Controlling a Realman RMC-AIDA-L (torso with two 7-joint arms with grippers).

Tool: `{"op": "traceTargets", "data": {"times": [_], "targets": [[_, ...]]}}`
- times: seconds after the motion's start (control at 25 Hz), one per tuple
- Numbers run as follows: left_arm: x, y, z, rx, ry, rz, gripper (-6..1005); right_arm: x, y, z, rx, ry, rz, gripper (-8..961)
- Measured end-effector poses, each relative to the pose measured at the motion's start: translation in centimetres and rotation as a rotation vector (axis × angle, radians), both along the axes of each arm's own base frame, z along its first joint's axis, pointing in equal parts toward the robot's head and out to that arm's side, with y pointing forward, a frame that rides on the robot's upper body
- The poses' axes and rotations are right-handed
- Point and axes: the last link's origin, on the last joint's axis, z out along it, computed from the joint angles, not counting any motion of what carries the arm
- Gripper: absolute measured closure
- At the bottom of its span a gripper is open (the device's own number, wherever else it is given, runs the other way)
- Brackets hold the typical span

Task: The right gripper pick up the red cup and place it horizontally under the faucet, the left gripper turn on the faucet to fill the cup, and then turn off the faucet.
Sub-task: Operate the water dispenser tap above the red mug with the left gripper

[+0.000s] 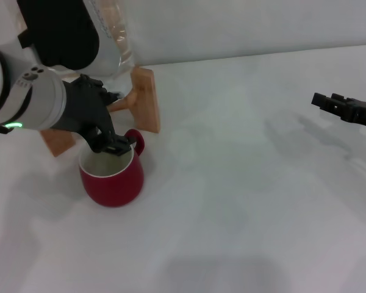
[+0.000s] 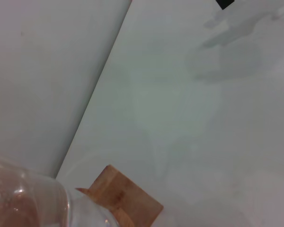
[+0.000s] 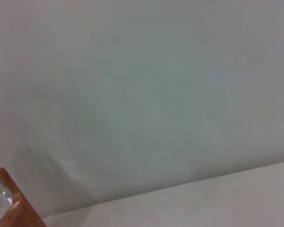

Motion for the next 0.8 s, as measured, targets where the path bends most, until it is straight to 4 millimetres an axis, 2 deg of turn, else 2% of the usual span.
{"op": "traceTargets", "data": {"times": [0.8], "targets": [[-0.06,0.17,0.14,0.023,0.013,0.010,199,0.11,-0.11,0.01,0.001,0.001,-0.003,361]]}}
